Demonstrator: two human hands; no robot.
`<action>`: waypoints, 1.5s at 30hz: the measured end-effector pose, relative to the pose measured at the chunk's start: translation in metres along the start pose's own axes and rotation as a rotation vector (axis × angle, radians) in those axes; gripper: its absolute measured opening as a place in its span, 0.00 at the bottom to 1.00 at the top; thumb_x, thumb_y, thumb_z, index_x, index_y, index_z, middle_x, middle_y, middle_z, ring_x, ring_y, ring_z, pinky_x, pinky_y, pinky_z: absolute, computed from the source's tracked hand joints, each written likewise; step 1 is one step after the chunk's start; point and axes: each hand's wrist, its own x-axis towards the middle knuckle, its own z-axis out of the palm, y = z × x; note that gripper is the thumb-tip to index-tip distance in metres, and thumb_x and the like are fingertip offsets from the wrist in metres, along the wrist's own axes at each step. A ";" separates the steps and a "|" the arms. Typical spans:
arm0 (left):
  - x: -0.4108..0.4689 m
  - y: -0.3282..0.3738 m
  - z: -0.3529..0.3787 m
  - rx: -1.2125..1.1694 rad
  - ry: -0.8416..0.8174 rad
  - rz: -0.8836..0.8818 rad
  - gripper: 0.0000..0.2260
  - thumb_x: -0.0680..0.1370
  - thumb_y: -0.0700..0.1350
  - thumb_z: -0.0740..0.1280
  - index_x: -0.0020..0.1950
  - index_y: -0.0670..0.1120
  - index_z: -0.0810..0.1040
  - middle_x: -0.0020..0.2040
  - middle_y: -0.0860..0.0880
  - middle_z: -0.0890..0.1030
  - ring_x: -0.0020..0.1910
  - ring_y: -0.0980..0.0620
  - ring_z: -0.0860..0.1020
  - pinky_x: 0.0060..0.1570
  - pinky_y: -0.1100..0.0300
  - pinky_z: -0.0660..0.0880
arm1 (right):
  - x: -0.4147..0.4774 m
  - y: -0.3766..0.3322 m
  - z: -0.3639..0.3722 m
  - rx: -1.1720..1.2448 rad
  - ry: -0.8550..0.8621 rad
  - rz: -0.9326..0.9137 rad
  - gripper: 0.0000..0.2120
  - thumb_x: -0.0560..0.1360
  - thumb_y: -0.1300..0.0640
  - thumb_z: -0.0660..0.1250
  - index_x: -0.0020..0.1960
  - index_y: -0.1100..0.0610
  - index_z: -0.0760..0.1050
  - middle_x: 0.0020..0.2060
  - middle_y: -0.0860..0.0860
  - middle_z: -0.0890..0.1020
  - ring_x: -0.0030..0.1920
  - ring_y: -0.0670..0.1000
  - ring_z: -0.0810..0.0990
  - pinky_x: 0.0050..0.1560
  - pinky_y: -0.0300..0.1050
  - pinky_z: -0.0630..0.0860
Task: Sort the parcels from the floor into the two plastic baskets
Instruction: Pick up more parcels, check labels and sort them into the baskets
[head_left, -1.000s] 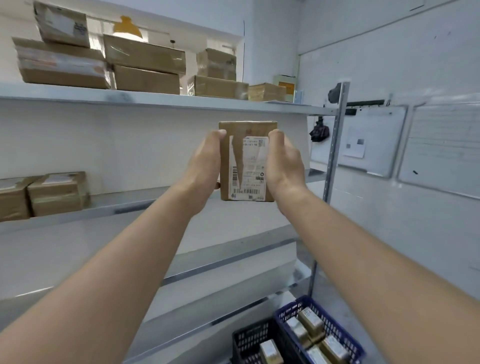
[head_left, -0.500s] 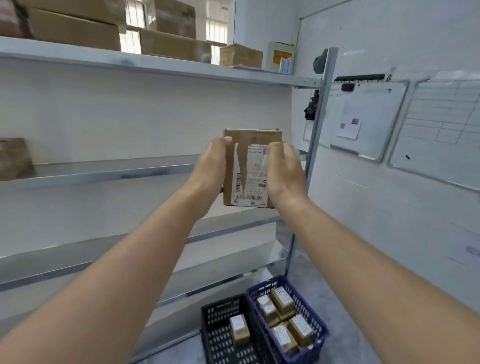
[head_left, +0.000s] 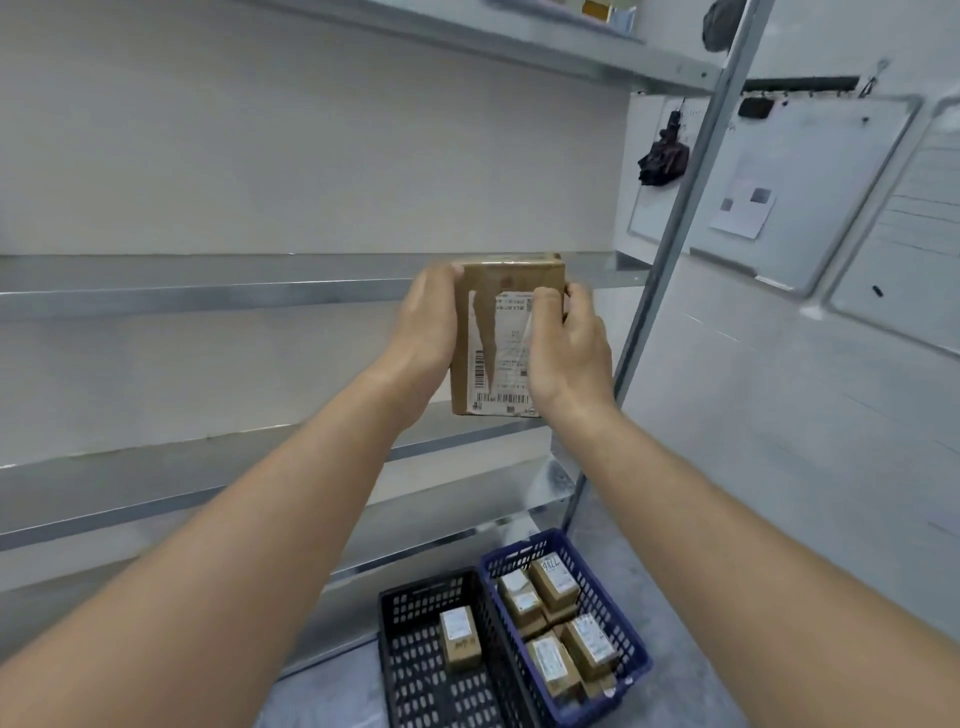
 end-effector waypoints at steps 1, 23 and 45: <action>0.015 -0.010 0.001 0.010 -0.007 -0.020 0.19 0.84 0.54 0.51 0.48 0.52 0.81 0.39 0.54 0.84 0.49 0.48 0.82 0.59 0.50 0.78 | 0.011 0.009 0.008 -0.011 -0.005 0.017 0.31 0.76 0.31 0.49 0.69 0.45 0.73 0.60 0.52 0.82 0.57 0.54 0.82 0.61 0.62 0.81; 0.152 -0.216 0.152 0.164 0.210 -0.386 0.21 0.82 0.54 0.49 0.51 0.46 0.78 0.42 0.48 0.82 0.44 0.48 0.80 0.59 0.44 0.77 | 0.198 0.289 0.049 0.027 -0.431 0.310 0.21 0.83 0.36 0.53 0.68 0.46 0.70 0.61 0.51 0.80 0.58 0.50 0.79 0.51 0.51 0.75; 0.102 -0.523 0.177 0.101 0.290 -0.882 0.21 0.82 0.54 0.53 0.55 0.43 0.80 0.38 0.53 0.83 0.36 0.57 0.81 0.52 0.47 0.79 | 0.115 0.560 0.107 -0.152 -0.627 0.705 0.11 0.87 0.44 0.56 0.60 0.48 0.72 0.52 0.51 0.84 0.50 0.50 0.83 0.43 0.47 0.74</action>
